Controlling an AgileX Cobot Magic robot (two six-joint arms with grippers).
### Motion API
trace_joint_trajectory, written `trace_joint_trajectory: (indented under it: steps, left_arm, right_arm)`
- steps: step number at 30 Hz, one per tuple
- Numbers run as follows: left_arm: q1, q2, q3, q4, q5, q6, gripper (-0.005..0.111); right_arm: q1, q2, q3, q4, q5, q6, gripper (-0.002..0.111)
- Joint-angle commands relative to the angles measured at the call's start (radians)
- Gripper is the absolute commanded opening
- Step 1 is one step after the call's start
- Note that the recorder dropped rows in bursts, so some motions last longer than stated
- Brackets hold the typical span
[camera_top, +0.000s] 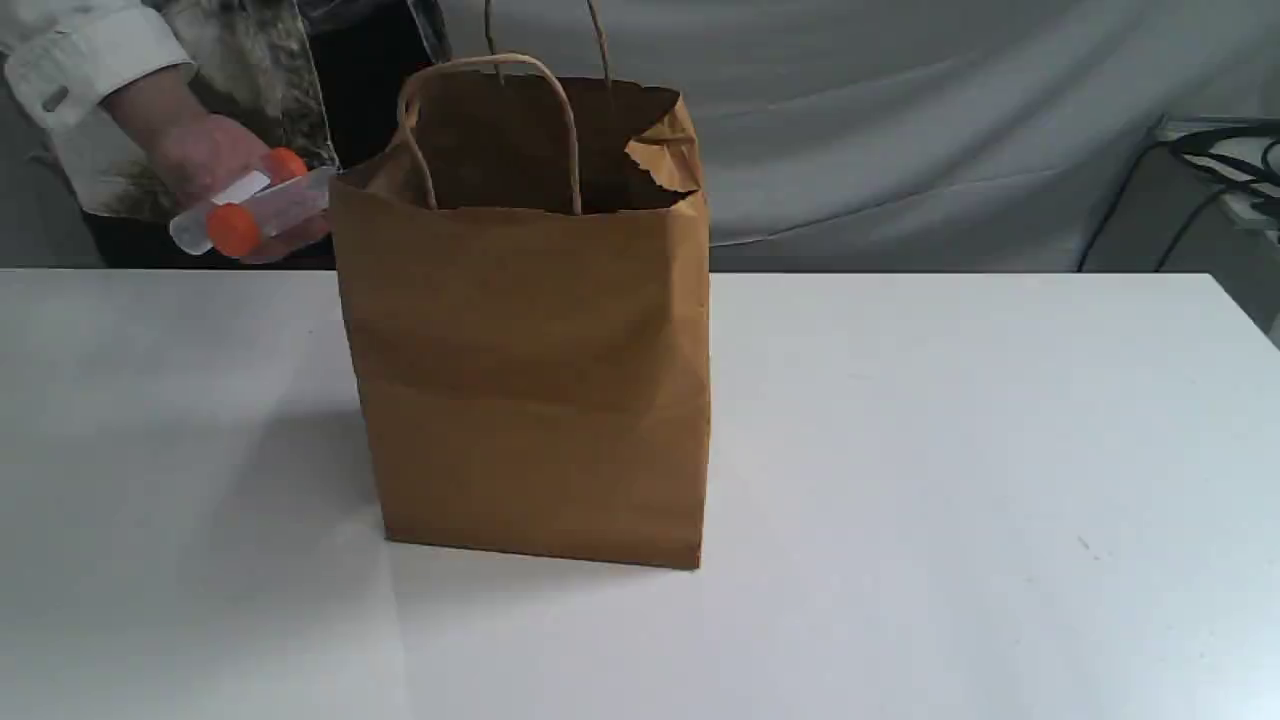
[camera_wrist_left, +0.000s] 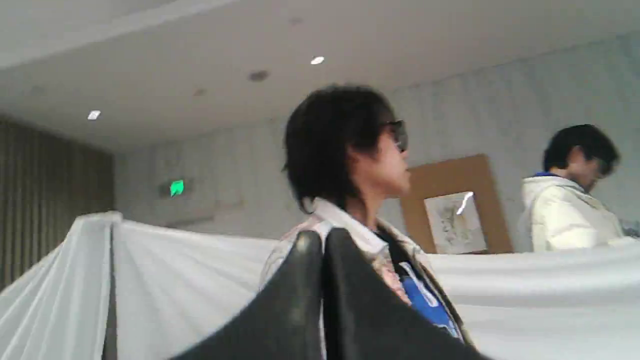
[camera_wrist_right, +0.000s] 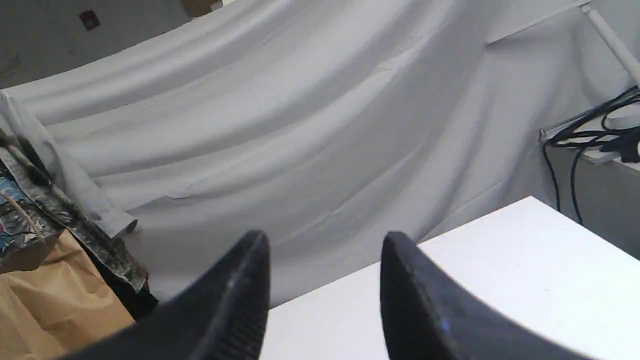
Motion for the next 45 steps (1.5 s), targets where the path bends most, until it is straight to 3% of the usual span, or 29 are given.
trace_joint_trajectory:
  steps: [1, 4, 6, 8, 12, 14, 17, 18, 20, 23, 27, 32, 40, 44, 45]
  left_arm:
    - [-0.004, 0.159, -0.162, -0.438, -0.020, 0.286, 0.000]
    - [-0.004, 0.290, -0.318, -0.384, 0.162, 0.346, 0.000]
    - [-0.004, 0.372, -0.445, -0.283, 0.372, 0.344, 0.000]
    - [-0.004, 0.447, -0.555, -0.225, 0.499, 0.344, 0.000]
    - [-0.007, 0.555, -0.706, -0.223, 0.357, 0.350, 0.000]
    - [-0.015, 0.601, -0.765, -0.139, 0.296, 0.385, 0.000]
    - [-0.078, 0.652, -0.825, 0.183, 0.429, 0.441, 0.000]
    - [-0.124, 0.670, -0.841, 0.315, 0.540, 0.478, 0.000]
    - [-0.201, 0.690, -0.849, 0.384, 0.676, 0.505, 0.000]
    - [-0.274, 0.715, -0.849, 0.298, 0.739, 0.348, 0.000]
    - [-0.273, 0.754, -0.849, 0.196, 0.741, 0.201, 0.000]
    - [-0.273, 0.823, -0.924, 0.280, 0.950, 0.090, 0.000]
    - [-0.271, 0.972, -1.171, 0.475, 1.141, -0.339, 0.000]
    - [-0.198, 1.054, -1.320, 0.413, 1.247, -0.428, 0.000]
    - [-0.149, 1.086, -1.376, 0.372, 1.290, -0.467, 0.000]
  right_arm:
    - [0.003, -0.006, 0.004, -0.007, 0.004, -0.012, 0.037]
    - [0.003, -0.006, 0.004, -0.007, 0.004, -0.012, 0.037]
    - [0.003, -0.006, 0.004, -0.007, 0.004, -0.012, 0.037]
    - [0.003, -0.006, 0.004, -0.007, 0.004, -0.021, 0.037]
    - [0.003, -0.006, 0.004, -0.007, 0.004, -0.040, 0.037]
    - [0.003, -0.006, 0.004, -0.007, 0.004, -0.040, 0.037]
    - [0.003, -0.006, 0.004, -0.007, 0.004, -0.040, 0.037]
    - [0.003, -0.006, 0.004, -0.007, 0.004, -0.040, 0.037]
    - [0.003, -0.006, 0.004, -0.007, 0.004, -0.042, 0.037]
    - [0.003, -0.006, 0.004, -0.007, 0.004, -0.050, 0.037]
    - [0.003, -0.006, 0.004, -0.007, 0.004, -0.053, 0.037]
    - [0.003, -0.006, 0.004, -0.007, 0.004, -0.053, 0.037]
    - [0.003, -0.006, 0.004, -0.007, 0.004, -0.053, 0.037]
    - [0.003, -0.006, 0.004, -0.007, 0.004, -0.053, 0.037]
    - [0.003, -0.006, 0.004, -0.007, 0.009, -0.053, 0.037]
